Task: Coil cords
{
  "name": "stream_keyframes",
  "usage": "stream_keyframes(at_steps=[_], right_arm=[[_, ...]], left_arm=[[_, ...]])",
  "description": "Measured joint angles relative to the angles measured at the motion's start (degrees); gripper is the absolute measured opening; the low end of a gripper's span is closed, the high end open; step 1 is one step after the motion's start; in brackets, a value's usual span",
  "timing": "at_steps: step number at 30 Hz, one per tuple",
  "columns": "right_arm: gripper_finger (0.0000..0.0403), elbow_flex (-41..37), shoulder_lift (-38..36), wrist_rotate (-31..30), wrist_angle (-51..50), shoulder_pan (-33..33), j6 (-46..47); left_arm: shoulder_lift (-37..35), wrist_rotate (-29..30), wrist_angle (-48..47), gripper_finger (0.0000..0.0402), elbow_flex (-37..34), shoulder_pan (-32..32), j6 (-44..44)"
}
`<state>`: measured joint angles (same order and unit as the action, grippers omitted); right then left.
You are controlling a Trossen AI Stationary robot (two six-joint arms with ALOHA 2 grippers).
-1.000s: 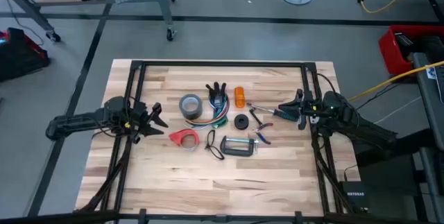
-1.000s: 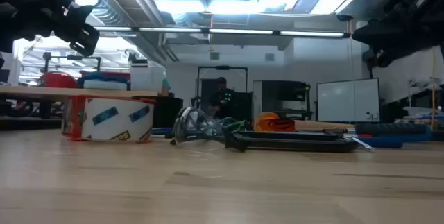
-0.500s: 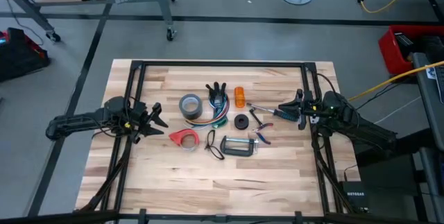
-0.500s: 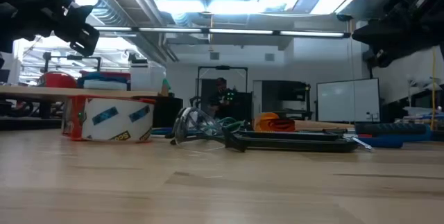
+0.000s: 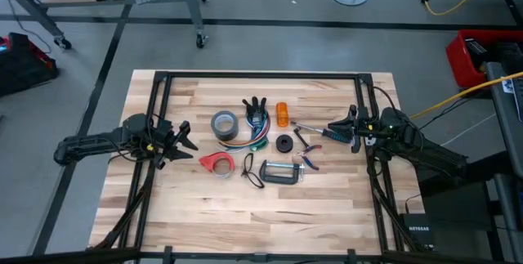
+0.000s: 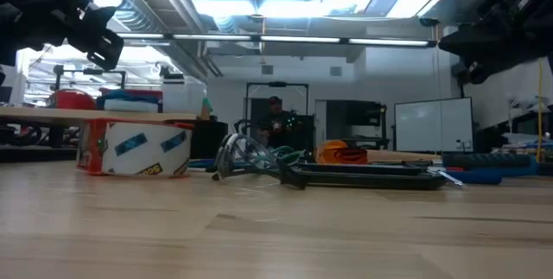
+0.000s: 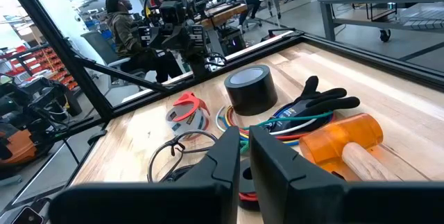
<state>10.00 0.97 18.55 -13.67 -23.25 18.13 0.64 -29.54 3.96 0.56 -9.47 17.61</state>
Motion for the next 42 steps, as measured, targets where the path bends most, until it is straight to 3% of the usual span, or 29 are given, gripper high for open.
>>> stream_keyframes(at_steps=[37, 42], right_arm=[[0.0037, 0.0, 0.0, 0.0, 0.1, 0.0, 0.0], [0.0037, 0.0, 0.0, 0.0, 0.3, 0.0, 4.9]], left_arm=[[0.0, 0.6, 0.3, 0.0141, 0.0, 0.0, -3.2], [0.0, 2.8, 11.3, 0.0141, 0.0, 0.0, -7.9]])
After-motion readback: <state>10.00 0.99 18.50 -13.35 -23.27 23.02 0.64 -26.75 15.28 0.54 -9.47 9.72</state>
